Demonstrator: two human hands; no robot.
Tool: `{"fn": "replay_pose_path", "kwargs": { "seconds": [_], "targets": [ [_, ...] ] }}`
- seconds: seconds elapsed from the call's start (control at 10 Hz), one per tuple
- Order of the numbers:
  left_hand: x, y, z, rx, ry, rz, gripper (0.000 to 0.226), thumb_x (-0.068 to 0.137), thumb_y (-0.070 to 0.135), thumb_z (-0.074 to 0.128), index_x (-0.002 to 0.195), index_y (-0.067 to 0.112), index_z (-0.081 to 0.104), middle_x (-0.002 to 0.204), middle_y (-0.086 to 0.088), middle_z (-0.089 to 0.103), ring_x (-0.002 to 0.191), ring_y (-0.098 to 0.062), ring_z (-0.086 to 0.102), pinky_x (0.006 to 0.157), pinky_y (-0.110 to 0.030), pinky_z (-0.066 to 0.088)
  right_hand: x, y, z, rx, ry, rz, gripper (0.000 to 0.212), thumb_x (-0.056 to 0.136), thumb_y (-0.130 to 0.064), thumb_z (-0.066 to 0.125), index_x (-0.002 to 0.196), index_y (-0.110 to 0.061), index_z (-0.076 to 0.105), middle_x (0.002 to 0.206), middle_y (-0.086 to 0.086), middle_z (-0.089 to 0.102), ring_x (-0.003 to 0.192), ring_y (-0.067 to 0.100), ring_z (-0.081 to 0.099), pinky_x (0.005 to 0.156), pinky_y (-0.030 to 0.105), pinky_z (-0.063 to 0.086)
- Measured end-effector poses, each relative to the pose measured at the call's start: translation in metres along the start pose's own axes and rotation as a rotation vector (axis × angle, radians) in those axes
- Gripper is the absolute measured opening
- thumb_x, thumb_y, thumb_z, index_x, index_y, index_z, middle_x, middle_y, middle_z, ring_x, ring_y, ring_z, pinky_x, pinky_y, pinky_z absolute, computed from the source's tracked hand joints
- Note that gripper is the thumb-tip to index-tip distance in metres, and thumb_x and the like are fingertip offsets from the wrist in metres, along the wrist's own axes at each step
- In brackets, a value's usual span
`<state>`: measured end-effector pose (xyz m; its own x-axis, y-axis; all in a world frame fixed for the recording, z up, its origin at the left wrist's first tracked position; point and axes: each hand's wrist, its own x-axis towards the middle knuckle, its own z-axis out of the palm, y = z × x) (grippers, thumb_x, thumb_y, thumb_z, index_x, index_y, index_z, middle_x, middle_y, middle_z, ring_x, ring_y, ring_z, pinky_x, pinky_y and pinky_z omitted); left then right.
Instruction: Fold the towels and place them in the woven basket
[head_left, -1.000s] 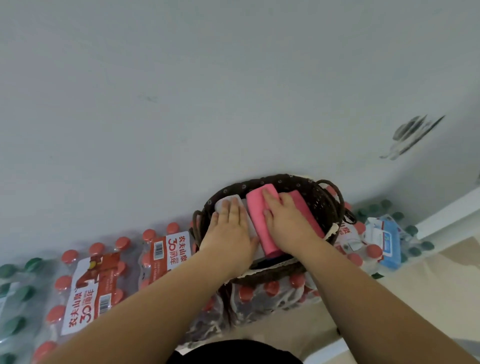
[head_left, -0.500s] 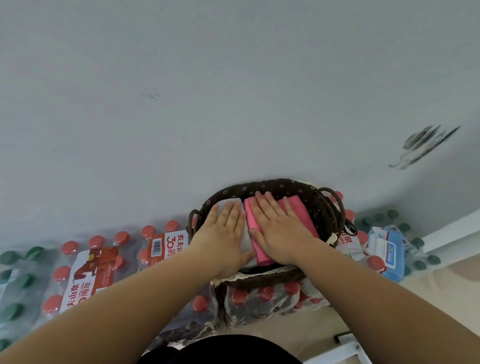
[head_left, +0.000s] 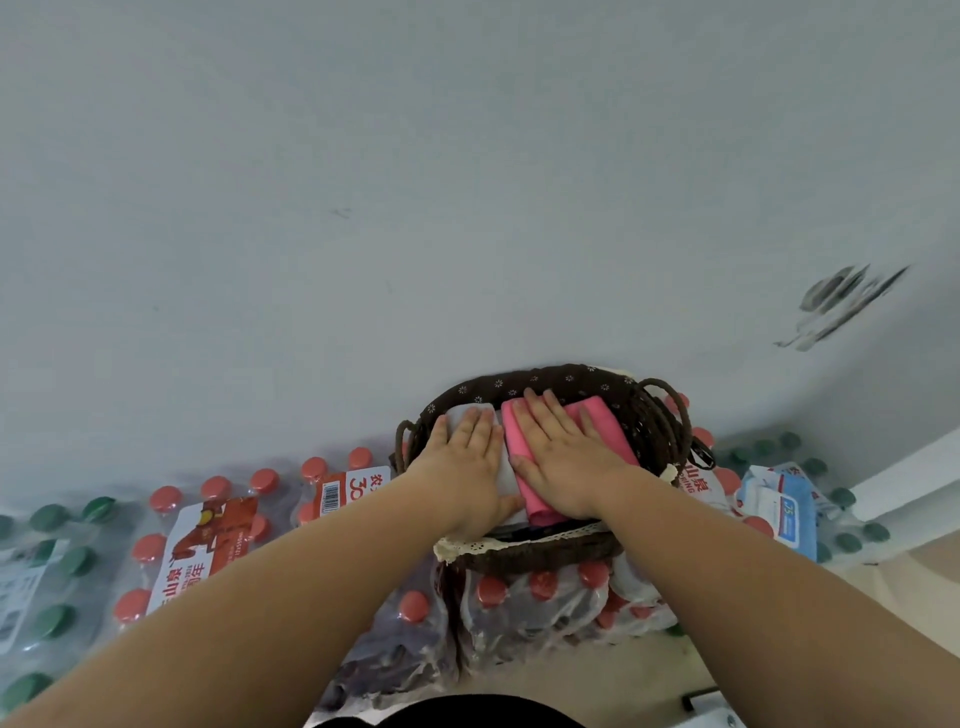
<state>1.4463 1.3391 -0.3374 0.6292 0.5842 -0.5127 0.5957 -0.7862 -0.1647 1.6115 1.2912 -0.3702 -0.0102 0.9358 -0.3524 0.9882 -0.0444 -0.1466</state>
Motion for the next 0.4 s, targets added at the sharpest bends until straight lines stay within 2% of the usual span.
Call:
{"fn": "replay_pose_path", "kwargs": {
  "seconds": [0.2,0.4],
  "targets": [
    [-0.014,0.001,-0.015,-0.061,0.080,0.006,0.093,0.094,0.071,0.018,0.156,0.008,-0.008,0.165,-0.013,-0.013,0.152,-0.027,-0.013,0.122,-0.056,-0.002,-0.009,0.003,-0.012,0.043,0.038,-0.009,0.067,0.102,-0.056,0.012,0.158,-0.027,-0.008,0.166,-0.005,-0.015,0.151,0.015,-0.018,0.122,0.057,-0.001],
    [-0.031,-0.009,-0.038,-0.202,0.182,0.018,0.089,0.094,0.072,0.022,0.158,0.013,0.000,0.166,-0.010,0.001,0.153,-0.025,0.001,0.123,-0.049,0.008,-0.025,0.000,-0.035,0.047,0.079,-0.016,0.068,0.102,-0.058,0.016,0.159,-0.026,-0.002,0.165,-0.005,-0.015,0.152,0.016,-0.014,0.123,0.051,-0.003]
  ]
}}
